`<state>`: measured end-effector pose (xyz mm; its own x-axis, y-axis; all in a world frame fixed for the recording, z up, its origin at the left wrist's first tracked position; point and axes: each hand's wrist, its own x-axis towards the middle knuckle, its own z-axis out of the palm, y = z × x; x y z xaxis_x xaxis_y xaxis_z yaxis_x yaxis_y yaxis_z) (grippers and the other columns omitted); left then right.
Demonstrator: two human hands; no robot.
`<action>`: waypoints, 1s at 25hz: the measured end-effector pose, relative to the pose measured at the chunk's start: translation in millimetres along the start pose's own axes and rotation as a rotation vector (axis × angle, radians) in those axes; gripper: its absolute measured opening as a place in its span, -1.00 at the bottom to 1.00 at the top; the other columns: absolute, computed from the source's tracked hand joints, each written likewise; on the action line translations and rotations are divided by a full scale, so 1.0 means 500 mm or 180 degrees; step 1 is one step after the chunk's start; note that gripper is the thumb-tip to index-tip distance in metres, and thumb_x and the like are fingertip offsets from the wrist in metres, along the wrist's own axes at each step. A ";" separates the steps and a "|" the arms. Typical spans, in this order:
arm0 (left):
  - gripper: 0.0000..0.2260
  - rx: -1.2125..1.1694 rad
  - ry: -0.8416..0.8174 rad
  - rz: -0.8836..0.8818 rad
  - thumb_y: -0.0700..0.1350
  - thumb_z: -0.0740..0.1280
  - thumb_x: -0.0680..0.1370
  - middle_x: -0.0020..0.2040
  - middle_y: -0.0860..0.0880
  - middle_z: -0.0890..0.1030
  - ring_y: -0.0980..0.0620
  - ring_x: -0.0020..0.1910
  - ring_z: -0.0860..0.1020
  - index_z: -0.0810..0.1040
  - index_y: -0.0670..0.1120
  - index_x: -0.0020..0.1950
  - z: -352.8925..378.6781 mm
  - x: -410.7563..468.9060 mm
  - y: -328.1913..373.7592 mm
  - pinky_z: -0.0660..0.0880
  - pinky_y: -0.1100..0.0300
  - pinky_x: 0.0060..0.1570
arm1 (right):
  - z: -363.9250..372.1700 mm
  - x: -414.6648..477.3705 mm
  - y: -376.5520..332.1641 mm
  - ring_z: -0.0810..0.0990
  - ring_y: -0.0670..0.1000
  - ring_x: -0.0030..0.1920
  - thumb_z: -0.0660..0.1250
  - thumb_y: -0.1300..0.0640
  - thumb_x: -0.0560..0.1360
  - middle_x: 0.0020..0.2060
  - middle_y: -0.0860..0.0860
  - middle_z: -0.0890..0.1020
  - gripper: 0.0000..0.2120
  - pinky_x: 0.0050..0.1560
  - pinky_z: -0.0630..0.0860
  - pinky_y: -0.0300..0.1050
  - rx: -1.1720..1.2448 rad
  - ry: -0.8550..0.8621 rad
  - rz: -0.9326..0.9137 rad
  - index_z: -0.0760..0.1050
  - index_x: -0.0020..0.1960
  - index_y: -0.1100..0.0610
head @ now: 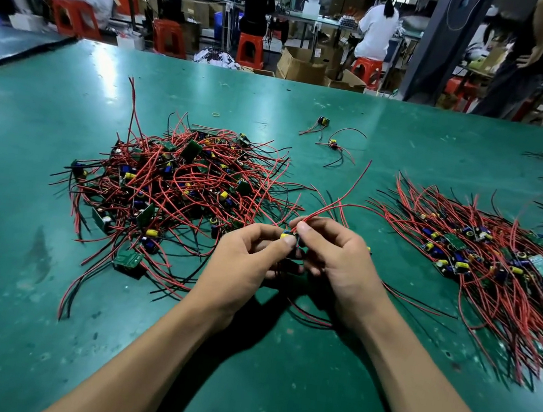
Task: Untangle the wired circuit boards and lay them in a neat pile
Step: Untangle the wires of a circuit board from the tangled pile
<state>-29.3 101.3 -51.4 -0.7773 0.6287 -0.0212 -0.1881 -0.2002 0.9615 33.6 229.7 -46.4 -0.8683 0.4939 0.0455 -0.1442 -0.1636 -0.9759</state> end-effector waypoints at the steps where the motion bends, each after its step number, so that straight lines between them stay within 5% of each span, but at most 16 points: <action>1: -0.88 -0.0066 -0.0034 -0.0051 -0.23 0.37 0.55 -0.20 -0.10 0.69 -0.01 -0.31 0.66 0.60 -0.22 0.05 -0.002 0.002 0.000 0.57 0.23 -0.36 | 0.002 -0.001 0.004 0.44 -0.19 -0.55 0.38 0.21 0.55 -0.34 0.02 0.62 -0.92 -0.53 0.39 -0.34 0.0050 -0.0041 0.0034 0.61 -0.05 0.22; 6: -0.90 0.0334 -0.0201 -0.0005 -0.27 0.41 0.52 -0.20 -0.15 0.69 -0.01 -0.25 0.62 0.65 -0.18 0.02 -0.005 0.004 -0.002 0.55 0.18 -0.29 | -0.010 0.006 0.013 0.22 -0.09 -0.58 0.44 -0.05 0.43 -0.44 0.11 0.39 -0.78 -0.49 0.12 -0.29 -0.0180 -0.0039 0.0324 0.65 -0.10 0.10; 10: -0.94 0.0991 -0.0299 0.0215 -0.23 0.40 0.52 -0.17 -0.17 0.70 0.06 -0.25 0.58 0.68 -0.16 -0.08 -0.005 0.004 -0.001 0.51 0.23 -0.18 | -0.024 0.008 0.014 0.32 -0.11 -0.53 0.47 0.02 0.47 -0.41 0.05 0.51 -0.83 -0.53 0.22 -0.33 -0.0315 -0.0104 0.0306 0.67 -0.08 0.12; 14: -0.83 0.0792 -0.0282 0.0026 -0.20 0.34 0.57 -0.31 -0.09 0.65 0.04 -0.41 0.57 0.65 -0.20 -0.18 0.002 0.004 -0.002 0.54 0.23 -0.37 | -0.029 0.006 0.013 0.36 0.10 -0.27 0.54 0.03 0.40 -0.24 0.20 0.51 -0.84 -0.29 0.32 -0.08 -0.0257 -0.0298 0.0333 0.67 -0.14 0.11; 17: -0.82 0.0726 -0.0248 -0.0005 -0.29 0.32 0.56 -0.30 -0.10 0.66 0.01 -0.37 0.62 0.68 -0.20 -0.18 0.003 0.006 -0.007 0.59 0.18 -0.32 | -0.026 0.004 0.011 0.47 0.10 -0.25 0.55 0.08 0.39 -0.23 0.20 0.58 -0.84 -0.24 0.53 0.02 -0.0099 -0.0389 0.0382 0.67 -0.12 0.15; 20: -0.82 0.0770 -0.0192 0.0050 -0.28 0.32 0.56 -0.27 -0.13 0.68 0.06 -0.33 0.61 0.70 -0.19 -0.16 0.005 0.005 -0.009 0.58 0.19 -0.30 | -0.028 0.003 0.004 0.55 0.20 -0.11 0.56 0.09 0.36 -0.16 0.25 0.63 -0.76 0.12 0.51 0.41 -0.0232 -0.0426 0.0496 0.67 -0.07 0.22; 22: -0.83 0.0899 -0.0188 0.0078 -0.26 0.33 0.55 -0.26 -0.18 0.68 0.06 -0.36 0.59 0.70 -0.21 -0.16 0.005 0.003 -0.006 0.56 0.21 -0.34 | -0.034 0.002 -0.004 0.55 0.19 -0.15 0.58 0.09 0.38 -0.19 0.24 0.64 -0.76 0.04 0.55 0.32 -0.0462 -0.0433 0.0544 0.67 -0.08 0.23; 25: -0.84 0.1254 -0.0193 0.0135 -0.24 0.35 0.51 -0.32 -0.21 0.65 0.04 -0.40 0.53 0.67 -0.23 -0.22 -0.002 0.003 0.000 0.48 0.22 -0.35 | -0.031 0.000 -0.008 0.48 -0.02 -0.42 0.54 0.10 0.43 -0.40 0.04 0.58 -0.86 -0.36 0.43 -0.21 -0.0950 -0.0245 0.0224 0.64 -0.21 0.14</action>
<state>-30.9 101.6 -51.4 -0.7404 0.6717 0.0257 0.0972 0.0692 0.9929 41.6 243.4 -45.7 -0.9063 0.4222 -0.0194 0.0532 0.0683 -0.9962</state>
